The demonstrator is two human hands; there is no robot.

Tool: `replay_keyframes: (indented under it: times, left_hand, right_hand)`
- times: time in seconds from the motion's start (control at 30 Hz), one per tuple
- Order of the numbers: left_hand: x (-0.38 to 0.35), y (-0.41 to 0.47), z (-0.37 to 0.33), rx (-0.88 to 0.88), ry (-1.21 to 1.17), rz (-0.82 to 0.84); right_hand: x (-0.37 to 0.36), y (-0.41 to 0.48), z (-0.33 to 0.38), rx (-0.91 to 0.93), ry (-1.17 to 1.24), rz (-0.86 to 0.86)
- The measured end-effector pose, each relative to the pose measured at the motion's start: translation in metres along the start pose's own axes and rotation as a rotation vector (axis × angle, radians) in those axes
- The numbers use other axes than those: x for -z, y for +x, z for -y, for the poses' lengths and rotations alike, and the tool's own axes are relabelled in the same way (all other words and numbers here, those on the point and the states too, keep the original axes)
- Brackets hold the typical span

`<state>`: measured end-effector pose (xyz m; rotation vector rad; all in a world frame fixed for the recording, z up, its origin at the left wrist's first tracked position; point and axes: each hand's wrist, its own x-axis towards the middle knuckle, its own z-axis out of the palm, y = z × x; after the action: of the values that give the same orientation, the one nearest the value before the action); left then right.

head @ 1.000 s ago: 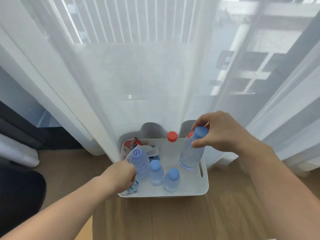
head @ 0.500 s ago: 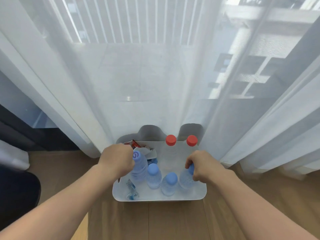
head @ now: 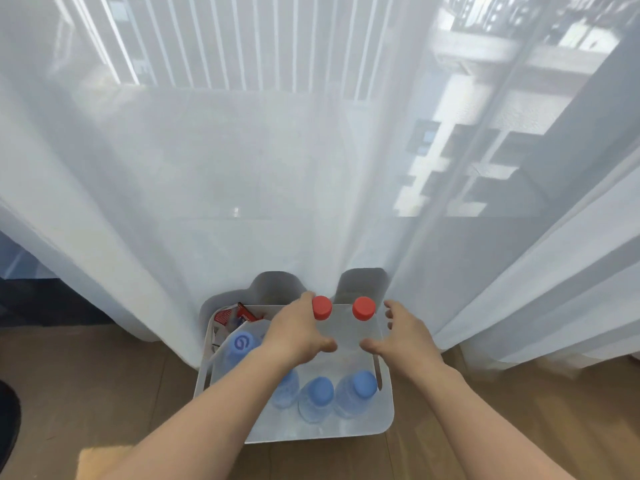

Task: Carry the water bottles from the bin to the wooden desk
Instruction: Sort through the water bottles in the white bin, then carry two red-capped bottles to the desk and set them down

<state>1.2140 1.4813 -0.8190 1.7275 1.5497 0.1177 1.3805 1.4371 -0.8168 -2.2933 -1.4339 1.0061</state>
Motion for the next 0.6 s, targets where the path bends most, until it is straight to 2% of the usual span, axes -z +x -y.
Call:
replay_keyframes:
  times: [0.2,0.33,0.4,0.5,0.6]
  left_hand:
    - [-0.007,0.008,0.016,0.010,-0.072,-0.074]
    - [0.004,-0.006,0.016,-0.053,-0.065,-0.139]
    - [0.022,-0.024,0.008,-0.061,-0.157,-0.218]
    - [0.076,-0.066,-0.021,-0.072,-0.338,-0.302]
    - [0.158,-0.133,-0.082,-0.163,-0.370,-0.312]
  right_hand:
    - [-0.007,0.028,-0.008,0.148,0.131,0.155]
    - [-0.009,0.028,-0.006,0.199,0.164,0.112]
    - [0.001,0.015,0.004,0.231,0.204,0.054]
    - [0.049,-0.028,0.047,0.322,0.273,-0.057]
    - [0.131,-0.096,0.117,0.437,0.299,-0.105]
